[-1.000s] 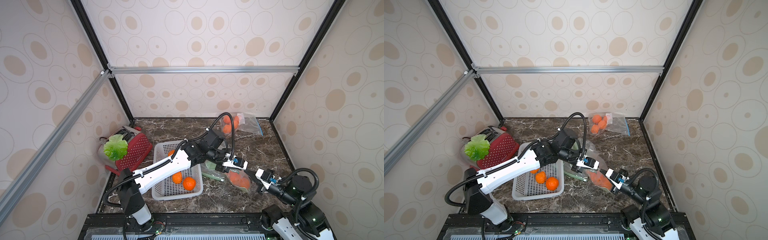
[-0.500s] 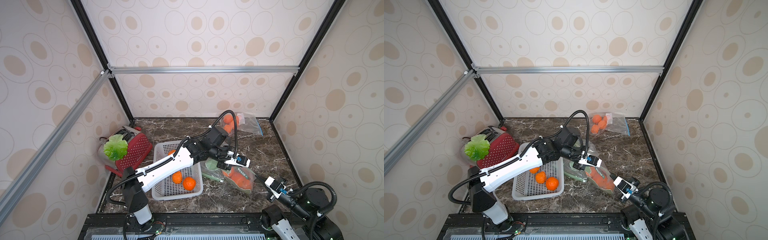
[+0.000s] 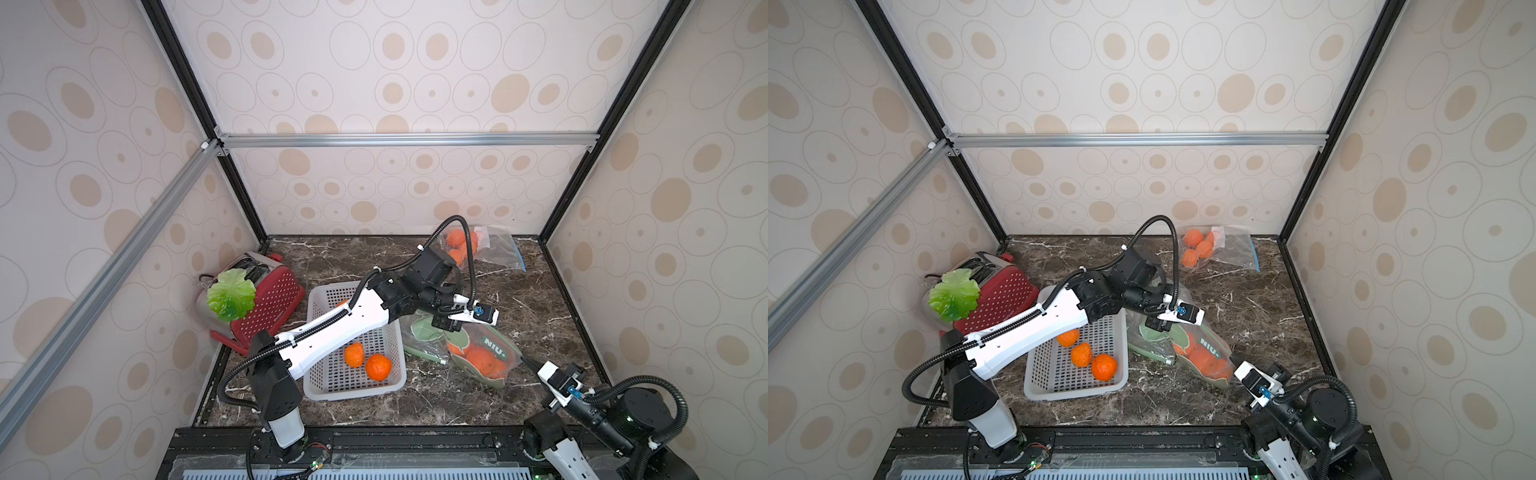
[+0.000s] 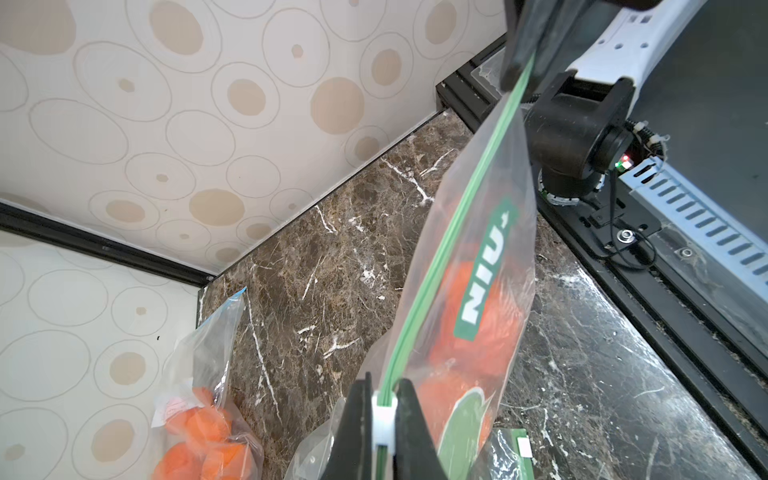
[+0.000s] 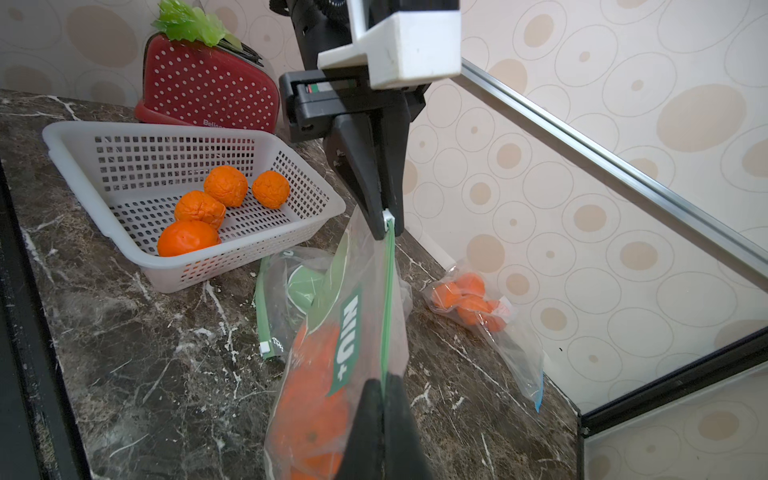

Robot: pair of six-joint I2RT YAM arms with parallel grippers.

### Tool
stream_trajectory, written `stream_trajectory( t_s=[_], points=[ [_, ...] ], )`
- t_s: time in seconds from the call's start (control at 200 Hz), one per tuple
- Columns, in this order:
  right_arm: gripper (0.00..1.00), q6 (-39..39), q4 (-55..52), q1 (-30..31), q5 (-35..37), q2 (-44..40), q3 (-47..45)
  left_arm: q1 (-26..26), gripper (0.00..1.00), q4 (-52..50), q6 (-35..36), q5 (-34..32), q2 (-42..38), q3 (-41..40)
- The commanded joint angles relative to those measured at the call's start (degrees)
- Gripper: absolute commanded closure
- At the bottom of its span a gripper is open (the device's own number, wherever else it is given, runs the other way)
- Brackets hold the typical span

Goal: Open the zip-top bag and take out the orange
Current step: Unzip the zipper on the zipper food storage bag.

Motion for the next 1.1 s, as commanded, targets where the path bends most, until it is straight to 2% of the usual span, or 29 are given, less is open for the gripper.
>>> stream_trajectory(
  t_s=[0.0,0.556,0.946,1.097],
  points=[
    [1.00,-1.1,-2.5,1.1,1.8,-1.9,3.2,6.2,0.99,-3.0,1.4,-10.2,0.4,2.3],
    [1.00,-0.5,-2.0,2.9,3.6,-1.9,2.3,17.2,0.99,-1.0,-2.1,-5.7,-1.6,1.8],
    [1.00,-0.3,-1.4,3.0,3.6,-1.8,1.3,19.0,0.98,-0.7,-1.3,-5.7,-1.6,1.4],
    [1.00,0.8,0.6,2.9,3.4,-1.7,-0.5,19.0,0.99,-2.0,-2.1,-1.8,-1.3,2.6]
  ],
)
